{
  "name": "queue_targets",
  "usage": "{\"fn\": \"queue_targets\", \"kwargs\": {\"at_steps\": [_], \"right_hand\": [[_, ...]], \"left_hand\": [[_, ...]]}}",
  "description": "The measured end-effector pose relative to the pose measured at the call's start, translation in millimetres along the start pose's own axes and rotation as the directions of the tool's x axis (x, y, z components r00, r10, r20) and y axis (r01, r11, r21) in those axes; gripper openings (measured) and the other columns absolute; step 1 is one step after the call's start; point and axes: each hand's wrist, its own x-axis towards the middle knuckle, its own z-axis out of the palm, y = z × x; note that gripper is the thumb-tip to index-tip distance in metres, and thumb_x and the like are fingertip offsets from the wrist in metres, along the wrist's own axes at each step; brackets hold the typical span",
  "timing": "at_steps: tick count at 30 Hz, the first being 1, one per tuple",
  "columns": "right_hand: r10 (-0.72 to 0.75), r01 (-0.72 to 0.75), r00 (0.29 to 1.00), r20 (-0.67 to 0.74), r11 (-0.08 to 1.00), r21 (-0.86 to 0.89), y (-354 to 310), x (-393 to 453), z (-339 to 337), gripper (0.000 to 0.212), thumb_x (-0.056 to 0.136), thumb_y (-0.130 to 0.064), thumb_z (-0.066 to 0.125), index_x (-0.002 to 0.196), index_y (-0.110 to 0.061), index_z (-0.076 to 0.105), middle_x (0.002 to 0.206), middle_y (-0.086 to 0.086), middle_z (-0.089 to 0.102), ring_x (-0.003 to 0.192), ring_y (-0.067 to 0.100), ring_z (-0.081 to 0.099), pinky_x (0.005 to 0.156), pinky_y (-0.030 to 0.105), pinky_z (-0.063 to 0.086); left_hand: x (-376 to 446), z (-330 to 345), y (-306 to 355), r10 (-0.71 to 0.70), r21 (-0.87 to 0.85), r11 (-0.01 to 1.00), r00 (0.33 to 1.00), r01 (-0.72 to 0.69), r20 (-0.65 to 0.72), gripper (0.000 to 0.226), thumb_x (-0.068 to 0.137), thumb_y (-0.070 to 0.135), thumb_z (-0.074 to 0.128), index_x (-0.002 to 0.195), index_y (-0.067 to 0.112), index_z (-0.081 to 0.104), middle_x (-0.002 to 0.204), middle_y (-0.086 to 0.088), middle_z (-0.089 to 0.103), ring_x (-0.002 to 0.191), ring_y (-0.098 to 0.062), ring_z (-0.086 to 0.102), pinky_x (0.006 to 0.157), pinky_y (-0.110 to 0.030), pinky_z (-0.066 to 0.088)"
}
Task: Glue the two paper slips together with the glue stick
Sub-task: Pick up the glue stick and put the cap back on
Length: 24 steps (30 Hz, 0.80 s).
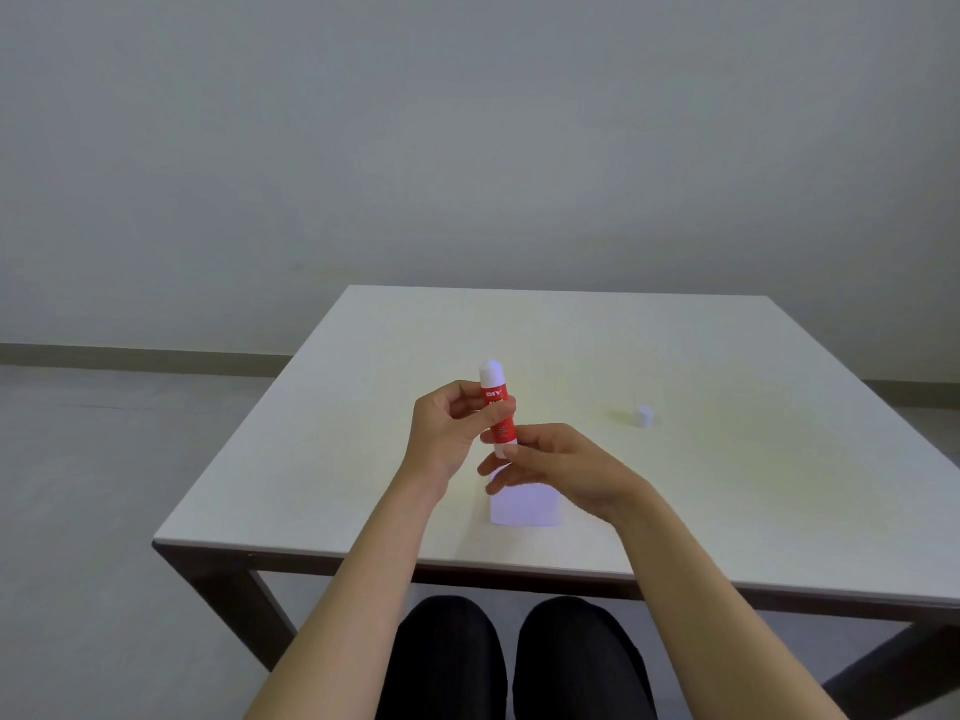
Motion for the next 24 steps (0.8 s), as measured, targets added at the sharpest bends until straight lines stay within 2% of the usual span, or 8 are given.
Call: {"fn": "queue_targets", "kwargs": {"at_steps": [3, 7, 10, 12, 15, 19, 22, 24], "right_hand": [[-0.054, 0.026, 0.954, -0.294, 0.995, -0.097, 3, 5, 10, 0.011, 0.082, -0.019, 0.071, 0.087, -0.009, 0.068, 0.074, 0.006, 0.073, 0.065, 0.015, 0.069, 0.071, 0.026, 0.051], [-0.129, -0.111, 0.715, -0.687, 0.949, -0.294, 12, 17, 43, 0.041, 0.071, -0.031, 0.080, 0.067, -0.022, 0.040, 0.061, -0.008, 0.049, 0.054, 0.009, 0.045, 0.051, 0.024, 0.032], [-0.054, -0.077, 0.824, -0.564, 0.976, -0.206, 8, 17, 36, 0.034, 0.076, -0.036, 0.075, 0.087, -0.016, 0.051, 0.073, -0.006, 0.054, 0.057, 0.009, 0.049, 0.055, 0.020, 0.039], [0.008, -0.013, 0.963, -0.270, 1.000, -0.015, 2, 11, 22, 0.031, 0.087, -0.035, 0.064, 0.109, -0.013, 0.057, 0.089, 0.000, 0.063, 0.063, 0.012, 0.059, 0.068, 0.016, 0.047], [-0.028, 0.032, 0.998, -0.054, 0.997, 0.070, 1, 1, 4, 0.030, 0.096, -0.027, 0.051, 0.115, -0.007, 0.064, 0.094, 0.003, 0.070, 0.074, 0.020, 0.066, 0.088, 0.026, 0.051], [-0.003, -0.032, 0.959, -0.282, 0.992, -0.119, 0, 7, 4, 0.018, 0.083, -0.024, 0.071, 0.091, -0.008, 0.070, 0.075, -0.001, 0.074, 0.063, 0.011, 0.068, 0.078, 0.024, 0.047], [-0.011, -0.205, 0.816, -0.578, 0.930, -0.306, 5, 18, 19, 0.035, 0.071, -0.033, 0.080, 0.076, -0.013, 0.052, 0.063, -0.004, 0.061, 0.055, 0.012, 0.056, 0.054, 0.024, 0.039], [-0.128, -0.258, 0.738, -0.662, 0.853, -0.454, 10, 22, 28, 0.044, 0.071, -0.043, 0.077, 0.077, -0.012, 0.046, 0.062, -0.008, 0.053, 0.057, 0.016, 0.050, 0.056, 0.029, 0.036]], "left_hand": [[0, 4, 0, 0.001, 0.010, 1.000, 1.000, -0.001, -0.022, 0.013, 0.069, 0.013, 0.081, 0.077, 0.015, 0.072, 0.086, -0.007, 0.077, 0.075, -0.011, 0.071, 0.067, -0.015, 0.052], [0, 12, 0, 0.010, 0.016, 1.000, 0.998, -0.009, -0.059, 0.015, 0.066, 0.016, 0.084, 0.073, 0.021, 0.071, 0.069, 0.009, 0.074, 0.068, -0.004, 0.069, 0.058, -0.008, 0.047], [1, 10, 1, 0.002, 0.014, 1.000, 0.997, -0.001, -0.082, 0.014, 0.066, 0.017, 0.084, 0.071, 0.023, 0.071, 0.066, 0.010, 0.072, 0.065, -0.003, 0.067, 0.056, -0.008, 0.047], [3, 7, 2, -0.003, 0.015, 1.000, 0.997, 0.004, -0.076, 0.014, 0.067, 0.017, 0.083, 0.073, 0.020, 0.071, 0.066, 0.008, 0.072, 0.063, -0.006, 0.067, 0.056, -0.012, 0.049], [4, 6, 2, -0.013, 0.002, 1.000, 0.998, 0.013, -0.065, 0.015, 0.068, 0.016, 0.083, 0.076, 0.013, 0.071, 0.072, -0.004, 0.073, 0.059, -0.010, 0.066, 0.057, -0.013, 0.050], [4, 10, -6, -0.025, 0.048, 0.998, 0.995, 0.030, -0.101, 0.015, 0.066, 0.019, 0.084, 0.074, 0.018, 0.071, 0.073, 0.001, 0.073, 0.066, -0.008, 0.067, 0.061, -0.012, 0.050], [5, 17, -10, 0.012, 0.111, 0.994, 0.992, 0.003, -0.128, 0.018, 0.064, 0.022, 0.084, 0.075, 0.021, 0.070, 0.070, 0.010, 0.072, 0.068, -0.001, 0.067, 0.057, -0.007, 0.046], [6, 20, -11, 0.036, 0.147, 0.989, 0.990, -0.015, -0.139, 0.020, 0.062, 0.024, 0.085, 0.075, 0.022, 0.070, 0.071, 0.011, 0.072, 0.068, 0.001, 0.067, 0.056, -0.006, 0.046]]}}
